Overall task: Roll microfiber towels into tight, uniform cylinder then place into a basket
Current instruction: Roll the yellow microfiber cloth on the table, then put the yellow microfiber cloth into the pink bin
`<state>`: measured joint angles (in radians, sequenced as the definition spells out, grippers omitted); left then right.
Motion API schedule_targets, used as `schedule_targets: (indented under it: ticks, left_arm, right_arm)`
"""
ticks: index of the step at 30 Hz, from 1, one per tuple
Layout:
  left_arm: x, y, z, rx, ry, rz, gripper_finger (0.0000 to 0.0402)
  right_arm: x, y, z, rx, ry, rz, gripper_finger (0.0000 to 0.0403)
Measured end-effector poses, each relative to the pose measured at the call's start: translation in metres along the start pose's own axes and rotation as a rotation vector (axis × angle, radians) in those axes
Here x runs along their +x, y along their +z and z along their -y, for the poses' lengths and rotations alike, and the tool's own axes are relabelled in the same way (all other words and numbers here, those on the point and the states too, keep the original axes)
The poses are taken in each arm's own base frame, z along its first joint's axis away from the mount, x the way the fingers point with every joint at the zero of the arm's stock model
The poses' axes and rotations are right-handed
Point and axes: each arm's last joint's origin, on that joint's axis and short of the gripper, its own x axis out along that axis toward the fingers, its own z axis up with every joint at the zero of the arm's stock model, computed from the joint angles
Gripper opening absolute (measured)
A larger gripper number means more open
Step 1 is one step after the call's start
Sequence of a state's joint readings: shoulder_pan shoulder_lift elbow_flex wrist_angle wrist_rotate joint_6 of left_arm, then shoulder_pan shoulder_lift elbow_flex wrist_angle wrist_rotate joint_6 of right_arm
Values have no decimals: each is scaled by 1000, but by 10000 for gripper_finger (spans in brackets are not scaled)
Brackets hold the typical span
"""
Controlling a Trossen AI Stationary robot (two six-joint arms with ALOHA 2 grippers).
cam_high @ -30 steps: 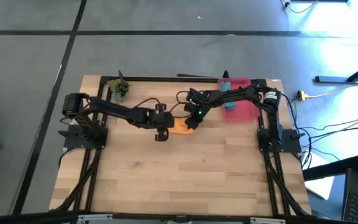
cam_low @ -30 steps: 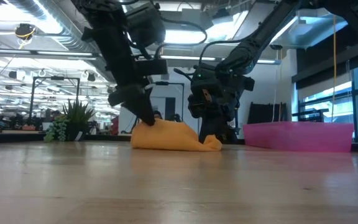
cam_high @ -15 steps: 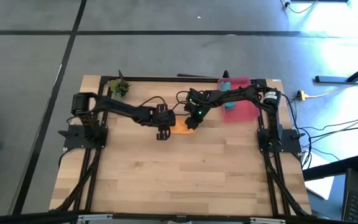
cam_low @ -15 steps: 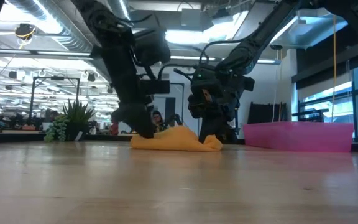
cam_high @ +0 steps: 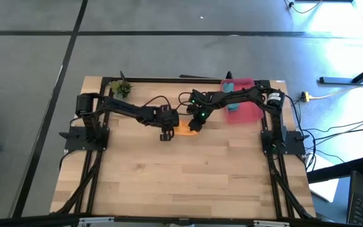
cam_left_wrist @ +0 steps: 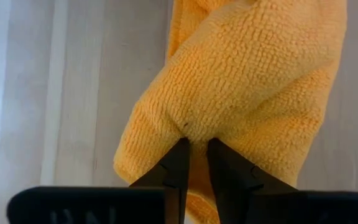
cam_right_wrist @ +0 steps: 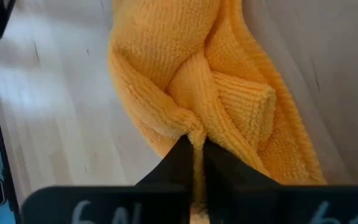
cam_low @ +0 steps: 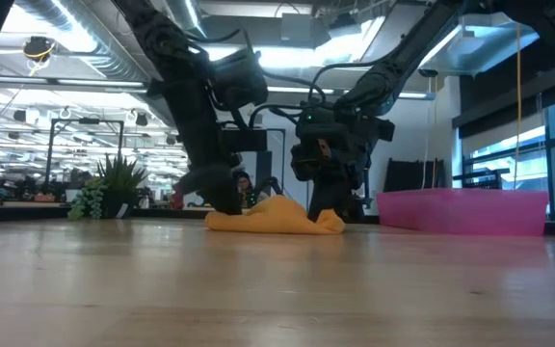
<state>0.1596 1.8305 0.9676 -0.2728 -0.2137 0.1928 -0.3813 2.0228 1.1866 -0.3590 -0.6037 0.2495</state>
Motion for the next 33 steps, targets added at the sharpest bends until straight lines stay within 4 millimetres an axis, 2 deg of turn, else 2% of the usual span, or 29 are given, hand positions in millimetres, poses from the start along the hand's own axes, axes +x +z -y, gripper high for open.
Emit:
schedule_targets:
  ticks: [9, 16, 25, 33]
  left_arm:
    - [1, -1, 0, -6, -34, -3, 35]
    - [1, -2, -1, -12, -41, -6, 3]
    - [2, -2, -2, -45, -65, -5, 0]
    - [2, -3, -2, -65, -67, -7, 0]
  right_arm:
    - [-1, 0, 0, 35, 35, -10, 83]
    - [-25, -2, -11, -2, -78, 17, 86]
    - [-79, -10, -45, -53, -264, 125, 83]
    - [-109, -31, -96, -168, -403, 228, 83]
